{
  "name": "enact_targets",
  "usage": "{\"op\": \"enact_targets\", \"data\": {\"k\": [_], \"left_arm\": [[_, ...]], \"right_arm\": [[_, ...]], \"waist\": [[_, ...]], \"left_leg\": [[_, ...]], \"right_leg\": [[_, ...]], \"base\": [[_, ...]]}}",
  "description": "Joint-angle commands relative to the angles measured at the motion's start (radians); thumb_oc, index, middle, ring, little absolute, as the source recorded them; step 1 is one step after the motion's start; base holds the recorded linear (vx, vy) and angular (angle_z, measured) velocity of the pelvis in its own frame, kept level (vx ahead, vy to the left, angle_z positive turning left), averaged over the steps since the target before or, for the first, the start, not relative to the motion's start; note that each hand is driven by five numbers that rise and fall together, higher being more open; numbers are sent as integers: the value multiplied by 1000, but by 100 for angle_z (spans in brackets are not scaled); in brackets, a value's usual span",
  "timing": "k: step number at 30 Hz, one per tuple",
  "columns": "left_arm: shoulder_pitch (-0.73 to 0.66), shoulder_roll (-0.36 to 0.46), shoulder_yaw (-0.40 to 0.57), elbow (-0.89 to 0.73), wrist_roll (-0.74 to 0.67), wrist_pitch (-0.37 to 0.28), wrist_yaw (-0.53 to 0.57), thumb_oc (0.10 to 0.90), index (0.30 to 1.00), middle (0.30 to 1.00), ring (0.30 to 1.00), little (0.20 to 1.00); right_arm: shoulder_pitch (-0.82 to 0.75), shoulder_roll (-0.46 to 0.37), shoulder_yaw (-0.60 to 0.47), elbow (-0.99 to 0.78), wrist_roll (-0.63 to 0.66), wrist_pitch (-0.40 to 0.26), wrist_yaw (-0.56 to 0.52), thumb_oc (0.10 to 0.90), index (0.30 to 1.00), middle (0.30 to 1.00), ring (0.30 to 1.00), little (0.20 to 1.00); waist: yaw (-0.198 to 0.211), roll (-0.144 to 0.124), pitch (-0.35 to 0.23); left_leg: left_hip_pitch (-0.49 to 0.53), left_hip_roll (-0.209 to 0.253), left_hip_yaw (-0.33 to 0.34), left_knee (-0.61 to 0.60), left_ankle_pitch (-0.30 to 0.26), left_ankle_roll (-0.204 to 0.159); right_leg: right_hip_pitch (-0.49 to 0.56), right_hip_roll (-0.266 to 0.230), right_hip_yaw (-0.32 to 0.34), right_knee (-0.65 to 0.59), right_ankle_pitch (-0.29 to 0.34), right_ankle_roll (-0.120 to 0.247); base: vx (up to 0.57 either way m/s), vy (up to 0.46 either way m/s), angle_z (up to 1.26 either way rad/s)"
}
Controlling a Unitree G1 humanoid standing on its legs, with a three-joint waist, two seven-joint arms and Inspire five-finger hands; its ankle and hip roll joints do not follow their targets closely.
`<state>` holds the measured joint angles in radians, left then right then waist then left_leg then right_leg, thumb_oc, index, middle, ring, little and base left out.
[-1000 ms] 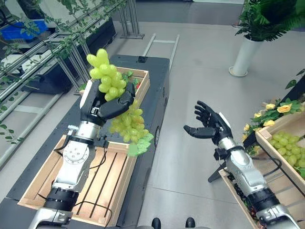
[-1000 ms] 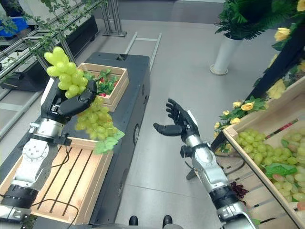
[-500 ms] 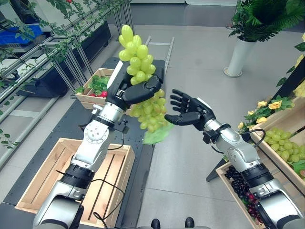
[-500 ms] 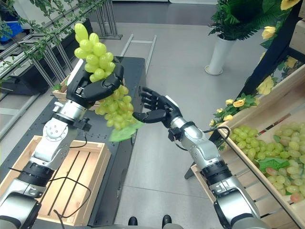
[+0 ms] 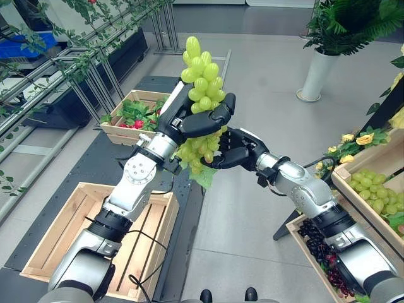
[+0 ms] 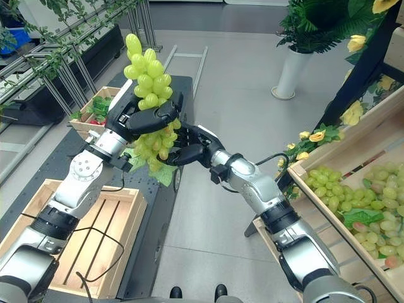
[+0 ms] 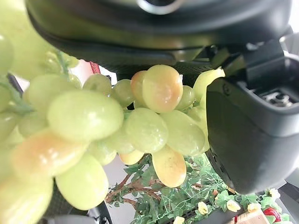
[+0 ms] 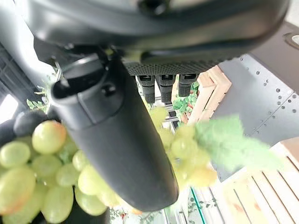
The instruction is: Pick up the fruits from the basket on one side to the basket on the other side
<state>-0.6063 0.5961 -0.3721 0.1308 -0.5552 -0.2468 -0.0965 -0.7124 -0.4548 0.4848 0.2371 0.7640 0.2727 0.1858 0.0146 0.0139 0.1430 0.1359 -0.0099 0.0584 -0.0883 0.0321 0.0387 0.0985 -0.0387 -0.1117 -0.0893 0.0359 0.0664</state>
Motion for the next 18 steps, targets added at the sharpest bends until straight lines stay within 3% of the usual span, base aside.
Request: {"op": "enact_targets", "data": {"k": [1,8,13,14,18], "left_arm": [[-182,-55,4,70,-64,-77,8,400,300,300,300,300],[-202,-67,-13,95,-72,-64,-13,400,300,300,300,300],[-200,-73,-15,103,-86,-62,-20,400,300,300,300,300],[-201,-79,-15,113,-103,-63,-26,400,300,300,300,300],[-199,-104,-14,126,-131,-53,-30,400,300,300,300,300]], "right_arm": [[-141,74,-19,51,73,-69,25,800,900,900,900,900],[-208,93,-9,121,98,-83,15,800,900,900,900,900],[-229,108,-4,130,133,-144,35,800,900,900,900,900],[-235,120,-12,132,130,-197,29,800,900,900,900,900],[-242,157,-29,139,169,-263,50,800,900,900,900,900]], "waist": [[-4,-29,-143],[6,-31,-146],[13,-31,-149],[17,-31,-150],[22,-27,-150]], "left_leg": [[-30,-13,-32,1,-68,-29],[-27,-13,-33,1,-70,-29],[-28,-13,-37,1,-68,-28],[-29,-13,-40,1,-69,-28],[-27,-14,-42,1,-69,-27]], "right_leg": [[7,24,-14,2,-31,-50],[11,24,-15,2,-33,-52],[11,24,-17,2,-32,-52],[12,24,-19,2,-33,-52],[13,23,-20,2,-34,-53]], "base": [[0,0,0],[0,0,0],[0,0,0],[0,0,0],[0,0,0]]}}
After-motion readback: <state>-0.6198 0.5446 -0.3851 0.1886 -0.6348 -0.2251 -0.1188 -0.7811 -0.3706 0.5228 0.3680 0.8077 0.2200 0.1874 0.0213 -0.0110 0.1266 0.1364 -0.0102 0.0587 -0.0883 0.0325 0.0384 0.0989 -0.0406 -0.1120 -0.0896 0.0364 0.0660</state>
